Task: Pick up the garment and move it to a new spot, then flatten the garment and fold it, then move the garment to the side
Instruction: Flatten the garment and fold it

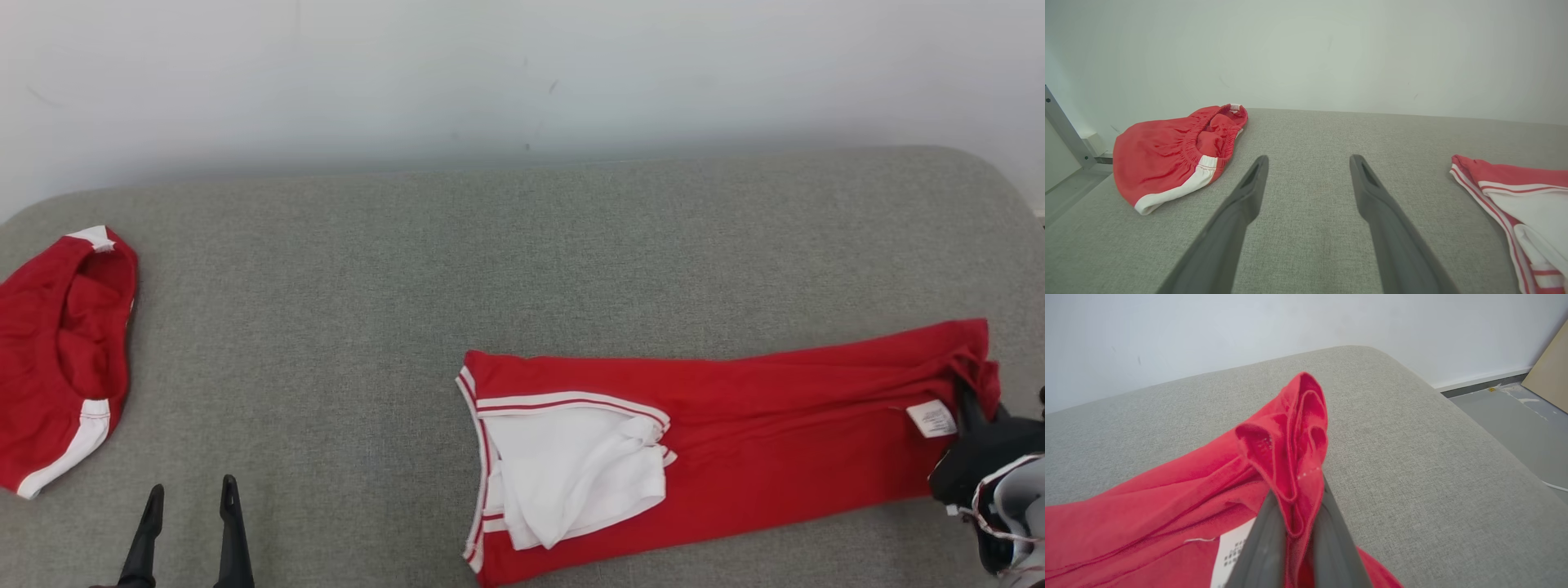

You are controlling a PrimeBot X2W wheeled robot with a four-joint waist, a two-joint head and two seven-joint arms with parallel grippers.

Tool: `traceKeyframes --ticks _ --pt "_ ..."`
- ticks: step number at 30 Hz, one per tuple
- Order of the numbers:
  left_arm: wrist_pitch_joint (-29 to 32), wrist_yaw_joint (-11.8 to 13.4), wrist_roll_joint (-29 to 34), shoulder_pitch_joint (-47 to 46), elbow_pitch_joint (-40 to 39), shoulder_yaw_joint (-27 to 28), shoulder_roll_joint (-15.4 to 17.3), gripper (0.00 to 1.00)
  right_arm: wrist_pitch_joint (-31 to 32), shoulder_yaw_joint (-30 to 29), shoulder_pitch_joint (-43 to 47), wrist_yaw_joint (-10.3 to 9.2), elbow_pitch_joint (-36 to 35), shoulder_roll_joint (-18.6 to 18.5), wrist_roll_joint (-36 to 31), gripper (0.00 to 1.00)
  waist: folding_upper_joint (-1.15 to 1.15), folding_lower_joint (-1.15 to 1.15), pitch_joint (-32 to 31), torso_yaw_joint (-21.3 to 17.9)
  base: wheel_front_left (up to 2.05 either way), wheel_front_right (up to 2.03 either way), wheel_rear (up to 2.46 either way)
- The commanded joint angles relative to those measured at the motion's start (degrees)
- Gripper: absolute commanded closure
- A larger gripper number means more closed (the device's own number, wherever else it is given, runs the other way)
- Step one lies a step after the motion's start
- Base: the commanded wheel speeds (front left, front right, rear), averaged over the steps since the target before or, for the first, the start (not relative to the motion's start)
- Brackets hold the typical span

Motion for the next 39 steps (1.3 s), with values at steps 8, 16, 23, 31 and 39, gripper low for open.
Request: traceKeyframes --ticks 8,16,23,31,39 --pt "-0.2 0.1 -0.3 0.9 0.3 0.3 -0.3 0.0 1.7 1.7 -2.0 -0.16 -4.9 2.4 -0.4 1.0 0.0 0.0 0.2 -0.7 0.0 0.0 0.0" --pt "-0.2 0.1 -0.4 0.6 1.1 -0.1 -0.4 0.0 6.7 9.5 -0.3 -0.15 -18.3 9.6 2.7 1.0 0.0 0.0 0.0 -1.0 0.0 0.0 0.0" --pt "-0.2 0.1 -1.0 -1.2 2.0 -2.1 -0.4 0.0 11.0 16.8 1.2 -0.15 -26.9 16.7 2.9 1.0 0.0 0.0 0.5 1.0 0.0 0.0 0.0" --pt "-0.2 0.2 -1.9 -2.1 2.5 -3.6 -0.5 0.0 11.6 21.8 -0.4 -0.15 -26.4 21.4 2.7 1.0 0.0 0.0 1.5 3.1 0.0 0.0 0.0" --pt "-0.2 0.4 -2.2 -2.9 3.3 -4.6 -0.5 0.0 10.1 25.0 -1.9 -0.15 -20.6 23.0 2.1 1.0 0.0 0.0 2.0 4.9 0.0 0.0 0.0"
